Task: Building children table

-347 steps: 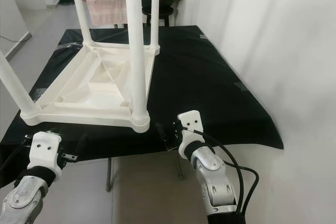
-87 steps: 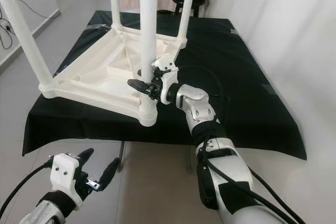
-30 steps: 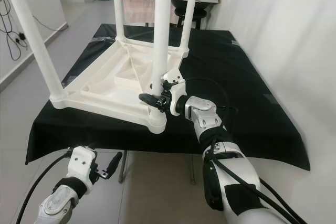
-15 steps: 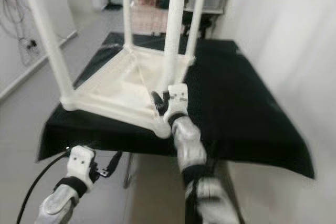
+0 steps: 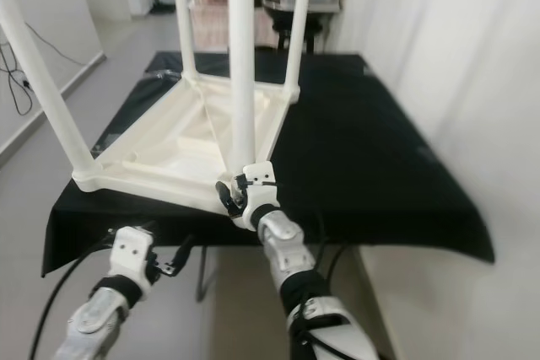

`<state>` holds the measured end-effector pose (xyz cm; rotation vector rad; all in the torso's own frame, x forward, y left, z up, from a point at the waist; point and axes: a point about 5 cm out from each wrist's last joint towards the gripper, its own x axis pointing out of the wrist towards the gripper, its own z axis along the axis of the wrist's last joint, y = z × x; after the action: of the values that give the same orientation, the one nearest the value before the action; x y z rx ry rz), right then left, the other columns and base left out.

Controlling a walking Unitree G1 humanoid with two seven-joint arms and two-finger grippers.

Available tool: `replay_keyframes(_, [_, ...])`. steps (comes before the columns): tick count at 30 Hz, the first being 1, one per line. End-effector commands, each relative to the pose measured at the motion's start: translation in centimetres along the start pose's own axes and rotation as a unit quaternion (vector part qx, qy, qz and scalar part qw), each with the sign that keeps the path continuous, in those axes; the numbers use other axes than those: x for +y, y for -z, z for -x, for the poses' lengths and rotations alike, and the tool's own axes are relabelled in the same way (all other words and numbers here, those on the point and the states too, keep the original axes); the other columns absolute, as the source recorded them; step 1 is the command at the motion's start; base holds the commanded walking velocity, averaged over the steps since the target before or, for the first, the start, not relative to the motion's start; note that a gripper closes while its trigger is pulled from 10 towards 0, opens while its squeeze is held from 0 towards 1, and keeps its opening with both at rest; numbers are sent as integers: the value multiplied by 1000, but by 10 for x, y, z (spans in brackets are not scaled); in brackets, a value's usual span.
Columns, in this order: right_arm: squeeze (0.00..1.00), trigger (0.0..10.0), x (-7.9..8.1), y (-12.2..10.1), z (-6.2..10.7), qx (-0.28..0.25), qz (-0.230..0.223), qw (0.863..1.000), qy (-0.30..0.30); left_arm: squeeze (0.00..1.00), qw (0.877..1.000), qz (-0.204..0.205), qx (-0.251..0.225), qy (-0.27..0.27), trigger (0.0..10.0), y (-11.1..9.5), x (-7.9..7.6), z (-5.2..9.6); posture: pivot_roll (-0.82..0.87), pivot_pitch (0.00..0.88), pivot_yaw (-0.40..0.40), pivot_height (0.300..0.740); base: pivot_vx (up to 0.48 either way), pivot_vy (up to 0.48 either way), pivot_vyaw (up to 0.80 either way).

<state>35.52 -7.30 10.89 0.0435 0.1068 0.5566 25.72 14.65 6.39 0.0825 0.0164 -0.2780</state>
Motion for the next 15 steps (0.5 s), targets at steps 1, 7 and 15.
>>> replay_keyframes(1, [1000, 10000, 7, -34, -10, -44, 20, 997, -61, 0, 1000, -11, 5, 1, 10000, 2, 3, 0, -6, 0, -15, 740, 0, 0, 0])
replay_keyframes(7, [0, 10000, -6, -55, -10, -24, 71, 982, -171, 0, 1000, -11, 5, 0, 10000, 3, 5, -3, 6, 0, -24, 740, 0, 0, 0])
replay_keyframes(15, [0, 0, -18, -62, -7, -9, 59, 971, -231, 0, 1000, -13, 4, -7, 10000, 3, 7, -5, 11, 0, -24, 740, 0, 0, 0])
